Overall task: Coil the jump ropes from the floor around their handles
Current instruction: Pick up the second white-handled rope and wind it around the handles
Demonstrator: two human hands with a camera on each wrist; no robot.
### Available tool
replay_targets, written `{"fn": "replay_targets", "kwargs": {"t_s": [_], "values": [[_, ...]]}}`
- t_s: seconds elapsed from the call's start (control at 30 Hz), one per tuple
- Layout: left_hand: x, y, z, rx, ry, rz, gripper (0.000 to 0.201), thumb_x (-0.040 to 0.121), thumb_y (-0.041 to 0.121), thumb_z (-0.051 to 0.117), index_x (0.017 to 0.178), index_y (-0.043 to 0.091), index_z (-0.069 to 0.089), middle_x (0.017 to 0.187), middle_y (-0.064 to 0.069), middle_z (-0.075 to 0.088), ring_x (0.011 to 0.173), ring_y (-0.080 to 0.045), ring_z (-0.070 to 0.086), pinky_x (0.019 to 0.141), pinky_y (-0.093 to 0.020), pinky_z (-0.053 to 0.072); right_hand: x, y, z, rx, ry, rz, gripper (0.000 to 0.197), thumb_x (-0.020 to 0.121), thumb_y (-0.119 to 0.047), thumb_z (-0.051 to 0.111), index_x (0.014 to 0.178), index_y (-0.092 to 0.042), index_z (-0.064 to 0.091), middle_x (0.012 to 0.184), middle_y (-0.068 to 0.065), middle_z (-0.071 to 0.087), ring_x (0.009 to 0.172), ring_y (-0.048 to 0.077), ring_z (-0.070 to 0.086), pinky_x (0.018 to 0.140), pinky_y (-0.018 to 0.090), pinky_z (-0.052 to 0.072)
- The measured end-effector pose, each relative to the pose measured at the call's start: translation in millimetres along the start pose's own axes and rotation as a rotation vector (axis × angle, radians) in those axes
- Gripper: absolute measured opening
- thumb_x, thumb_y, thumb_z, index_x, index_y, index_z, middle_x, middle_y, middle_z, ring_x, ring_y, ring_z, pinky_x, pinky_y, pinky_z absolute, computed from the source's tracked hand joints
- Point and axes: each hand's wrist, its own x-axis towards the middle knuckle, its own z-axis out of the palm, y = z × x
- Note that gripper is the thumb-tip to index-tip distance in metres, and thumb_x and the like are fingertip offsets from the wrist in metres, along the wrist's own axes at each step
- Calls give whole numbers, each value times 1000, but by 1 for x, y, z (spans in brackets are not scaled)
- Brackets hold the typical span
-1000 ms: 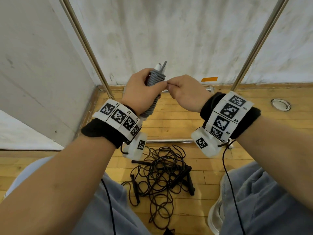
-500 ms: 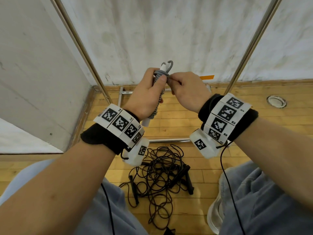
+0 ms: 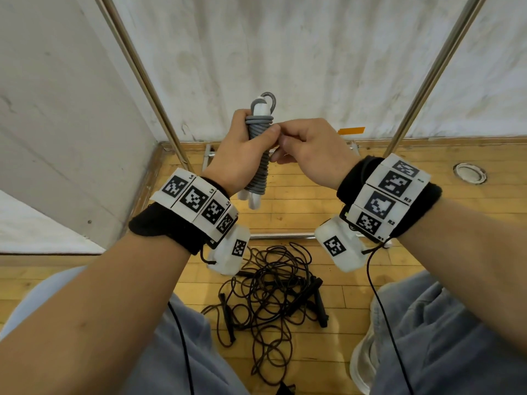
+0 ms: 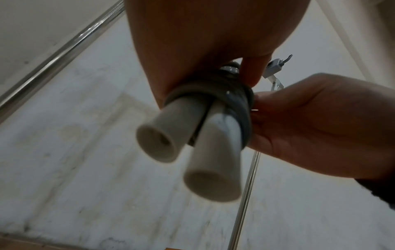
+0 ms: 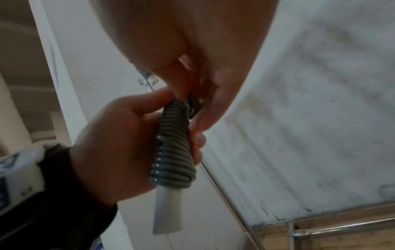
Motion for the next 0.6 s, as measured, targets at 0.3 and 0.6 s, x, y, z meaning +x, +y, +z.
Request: {"fn": "replay_targets", "kwargs": {"t_s": [0.3, 0.6], "values": [[-4, 5, 4, 0, 41, 46, 29, 79, 35, 51, 105, 23, 49, 85, 7, 56, 70, -1, 56, 72, -36, 51, 1, 4, -8, 17, 167, -6, 18, 92, -7, 54, 96, -3, 71, 84, 8, 70, 67, 17, 69, 70, 31, 59], [-8, 0, 8, 135, 59, 161, 32, 87, 30, 43, 116, 19, 43, 86, 12, 54, 68, 8, 52, 68, -15, 41, 2, 6, -10, -80, 222, -28, 17, 88, -12, 61, 84, -3, 74, 74, 10, 71, 62, 14, 69, 68, 37, 58]]}}
